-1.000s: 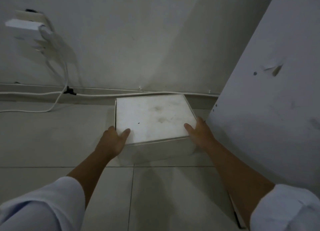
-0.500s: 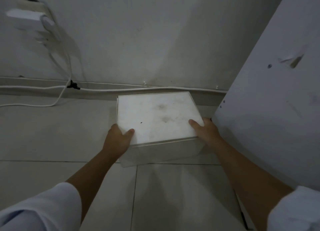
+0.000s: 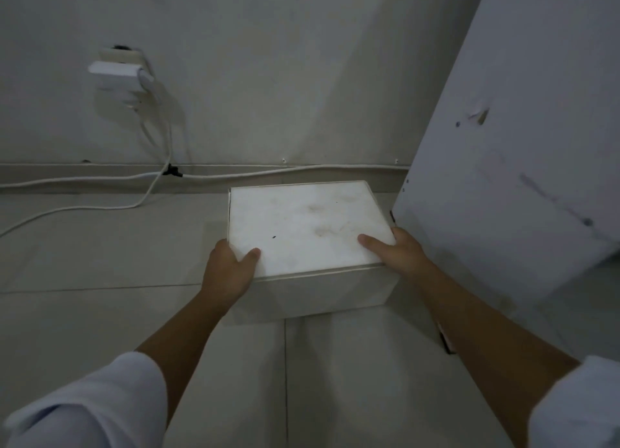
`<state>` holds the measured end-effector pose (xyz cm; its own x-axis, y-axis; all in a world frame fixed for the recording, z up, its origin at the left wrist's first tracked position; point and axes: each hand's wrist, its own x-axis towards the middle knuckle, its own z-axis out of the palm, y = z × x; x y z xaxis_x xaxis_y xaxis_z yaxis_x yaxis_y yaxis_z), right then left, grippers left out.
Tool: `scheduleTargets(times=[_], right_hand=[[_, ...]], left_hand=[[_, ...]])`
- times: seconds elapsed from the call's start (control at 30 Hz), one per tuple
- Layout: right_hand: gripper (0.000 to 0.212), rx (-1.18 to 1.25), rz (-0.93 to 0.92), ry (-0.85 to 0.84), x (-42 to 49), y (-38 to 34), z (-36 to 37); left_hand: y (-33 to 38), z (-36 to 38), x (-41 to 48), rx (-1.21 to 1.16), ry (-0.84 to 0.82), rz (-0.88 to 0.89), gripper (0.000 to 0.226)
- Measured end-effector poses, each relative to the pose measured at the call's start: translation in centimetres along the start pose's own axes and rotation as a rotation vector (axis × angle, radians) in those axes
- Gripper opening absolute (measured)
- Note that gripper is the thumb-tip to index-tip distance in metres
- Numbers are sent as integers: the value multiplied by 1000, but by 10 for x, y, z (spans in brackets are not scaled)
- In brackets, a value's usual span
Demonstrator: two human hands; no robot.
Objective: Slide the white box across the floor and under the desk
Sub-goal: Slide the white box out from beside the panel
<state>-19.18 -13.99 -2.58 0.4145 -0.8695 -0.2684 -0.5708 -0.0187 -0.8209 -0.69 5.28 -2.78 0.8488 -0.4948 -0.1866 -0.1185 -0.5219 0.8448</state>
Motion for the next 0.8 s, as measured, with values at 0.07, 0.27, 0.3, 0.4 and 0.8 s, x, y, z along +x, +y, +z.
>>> scheduleTargets(times=[0.07, 0.27, 0.3, 0.4, 0.8], right_hand=[[63, -22, 5, 9, -22, -6, -7], [82, -72, 70, 69, -84, -13, -14], [86, -69, 79, 70, -92, -12, -14], [91, -48, 87, 81, -115, -3, -15], [113, -158, 43, 50, -184, 55, -59]], left_hand=[[4, -14, -17, 5, -15, -3, 51], [6, -43, -53, 24, -48, 18, 50], [7, -47, -58, 41, -50, 26, 50], [5, -53, -71, 67, -60, 48, 49], [-16, -45, -166, 127, -154, 74, 52]])
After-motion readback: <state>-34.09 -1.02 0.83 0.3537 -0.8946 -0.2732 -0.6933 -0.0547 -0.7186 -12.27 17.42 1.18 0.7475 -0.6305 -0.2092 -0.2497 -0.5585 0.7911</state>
